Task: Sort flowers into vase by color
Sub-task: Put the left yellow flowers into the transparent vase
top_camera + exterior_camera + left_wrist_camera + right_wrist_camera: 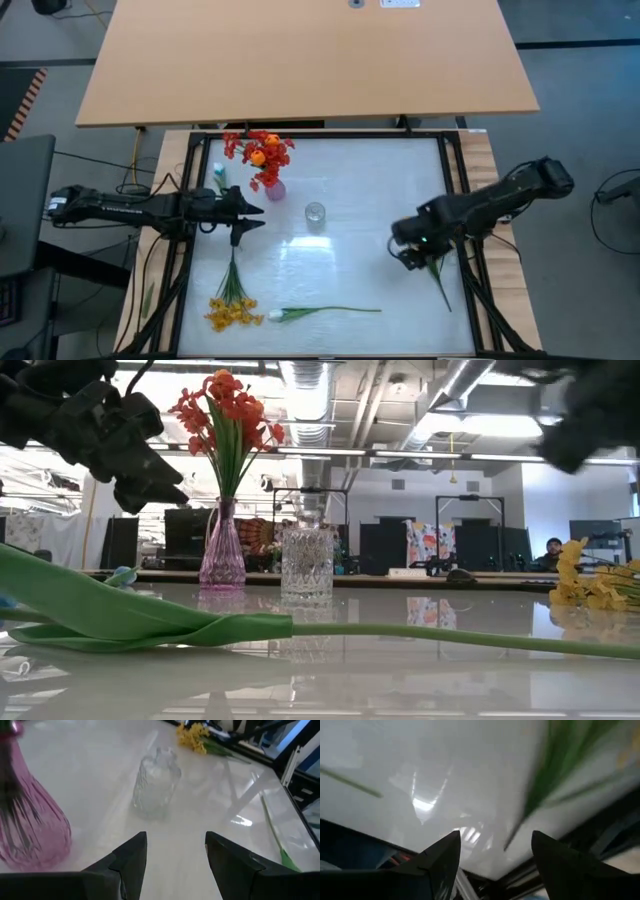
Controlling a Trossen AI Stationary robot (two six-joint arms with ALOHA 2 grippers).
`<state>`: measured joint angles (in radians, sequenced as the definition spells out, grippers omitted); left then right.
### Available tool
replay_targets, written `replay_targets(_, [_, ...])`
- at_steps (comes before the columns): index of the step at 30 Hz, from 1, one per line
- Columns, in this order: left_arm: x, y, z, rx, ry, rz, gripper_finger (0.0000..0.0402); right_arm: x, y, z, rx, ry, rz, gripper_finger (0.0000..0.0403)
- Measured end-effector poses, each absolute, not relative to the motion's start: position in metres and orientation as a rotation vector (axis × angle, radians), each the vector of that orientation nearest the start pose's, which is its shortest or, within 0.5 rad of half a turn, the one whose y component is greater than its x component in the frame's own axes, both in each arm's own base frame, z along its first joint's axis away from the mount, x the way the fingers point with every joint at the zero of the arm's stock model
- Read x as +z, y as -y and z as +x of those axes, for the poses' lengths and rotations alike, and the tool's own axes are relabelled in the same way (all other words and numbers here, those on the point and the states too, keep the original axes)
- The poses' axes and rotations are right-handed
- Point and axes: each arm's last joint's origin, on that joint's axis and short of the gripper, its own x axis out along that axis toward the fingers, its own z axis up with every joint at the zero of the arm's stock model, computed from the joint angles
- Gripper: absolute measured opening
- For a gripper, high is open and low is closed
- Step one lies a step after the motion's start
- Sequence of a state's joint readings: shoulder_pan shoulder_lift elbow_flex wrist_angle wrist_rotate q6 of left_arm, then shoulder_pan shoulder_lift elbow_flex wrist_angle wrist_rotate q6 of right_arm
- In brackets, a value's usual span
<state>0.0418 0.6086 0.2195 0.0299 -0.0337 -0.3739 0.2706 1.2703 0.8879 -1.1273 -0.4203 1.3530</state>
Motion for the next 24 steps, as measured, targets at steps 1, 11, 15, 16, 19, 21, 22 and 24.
replay_targets(1, [0.182, -0.006, 0.143, 0.138, -0.351, -0.376, 0.0188, 0.223, -0.067, 0.180, -0.594, -1.666, 1.152, 0.0270])
replay_targets(11, [0.182, -0.003, 0.143, 0.123, -0.357, -0.449, 0.0188, 0.170, -0.079, 0.137, -0.716, -1.680, 1.220, 0.0270])
replay_targets(15, [0.182, 0.000, 0.143, 0.118, -0.361, -0.513, 0.0188, 0.150, -0.080, 0.134, -0.665, -1.639, 1.224, 0.0270])
replay_targets(16, [0.182, 0.000, 0.143, 0.116, -0.362, -0.529, 0.0188, 0.146, -0.080, 0.134, -0.654, -1.614, 1.232, 0.0270])
replay_targets(19, [0.182, 0.003, 0.143, 0.110, -0.364, -0.571, 0.0186, 0.136, -0.078, 0.133, -0.652, -1.572, 1.243, 0.0270])
replay_targets(21, [0.182, 0.004, 0.143, 0.108, -0.365, -0.592, 0.0185, 0.132, -0.076, 0.132, -0.680, -1.554, 1.257, 0.0270])
replay_targets(22, [0.182, 0.004, 0.143, 0.110, -0.365, -0.603, 0.0185, 0.131, -0.075, 0.131, -0.694, -1.551, 1.262, 0.0268])
replay_targets(24, [0.182, 0.005, 0.143, 0.114, -0.364, -0.628, 0.0185, 0.131, -0.073, 0.132, -0.698, -1.540, 1.256, 0.0259])
